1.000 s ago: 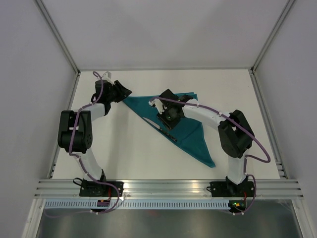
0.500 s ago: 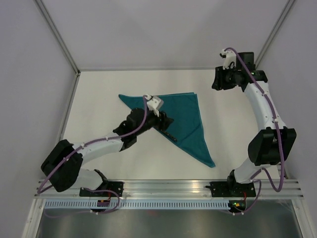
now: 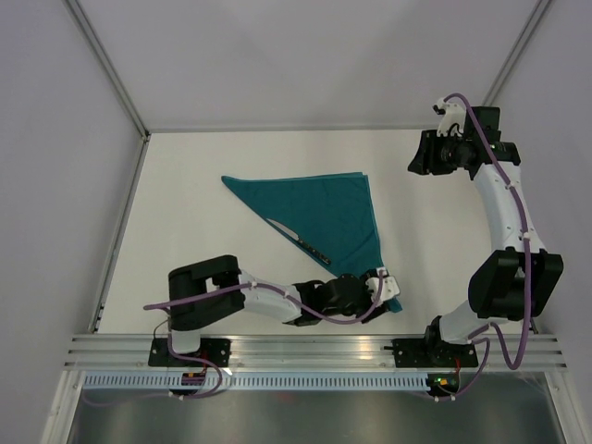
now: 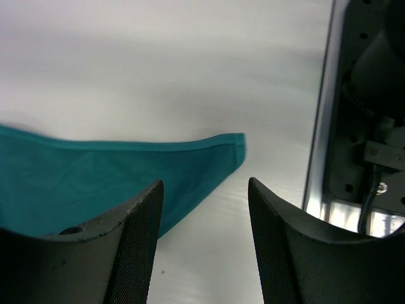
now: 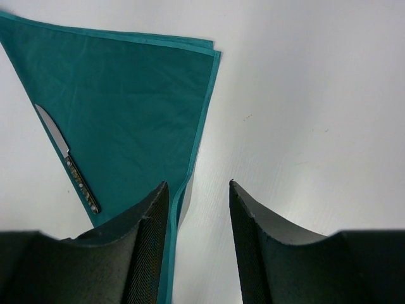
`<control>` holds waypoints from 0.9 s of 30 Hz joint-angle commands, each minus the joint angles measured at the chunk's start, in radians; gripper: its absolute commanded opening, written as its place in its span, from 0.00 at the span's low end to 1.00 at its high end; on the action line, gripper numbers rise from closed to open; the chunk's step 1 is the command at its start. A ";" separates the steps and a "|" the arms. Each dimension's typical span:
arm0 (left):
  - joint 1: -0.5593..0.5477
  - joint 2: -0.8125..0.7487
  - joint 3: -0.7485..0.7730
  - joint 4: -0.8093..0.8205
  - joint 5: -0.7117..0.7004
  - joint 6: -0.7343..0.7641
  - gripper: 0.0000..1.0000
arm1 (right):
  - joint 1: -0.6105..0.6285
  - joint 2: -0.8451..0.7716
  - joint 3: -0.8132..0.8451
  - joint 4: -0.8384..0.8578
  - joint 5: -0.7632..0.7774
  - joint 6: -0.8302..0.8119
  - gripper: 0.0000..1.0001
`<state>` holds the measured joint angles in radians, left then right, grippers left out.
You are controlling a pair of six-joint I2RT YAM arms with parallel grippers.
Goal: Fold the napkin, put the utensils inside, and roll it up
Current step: Fold the napkin at the center of the board.
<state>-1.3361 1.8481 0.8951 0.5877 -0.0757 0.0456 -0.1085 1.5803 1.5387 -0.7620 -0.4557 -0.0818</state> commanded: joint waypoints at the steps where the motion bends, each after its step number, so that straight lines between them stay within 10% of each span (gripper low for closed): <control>1: -0.057 0.060 0.082 0.081 -0.035 0.085 0.62 | -0.002 -0.054 -0.002 0.046 -0.043 0.008 0.50; 27: -0.124 0.296 0.286 0.004 -0.191 0.165 0.57 | -0.003 -0.063 -0.029 0.047 -0.086 0.002 0.50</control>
<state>-1.4590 2.1361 1.1477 0.5690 -0.2356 0.1780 -0.1085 1.5494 1.5120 -0.7406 -0.5117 -0.0780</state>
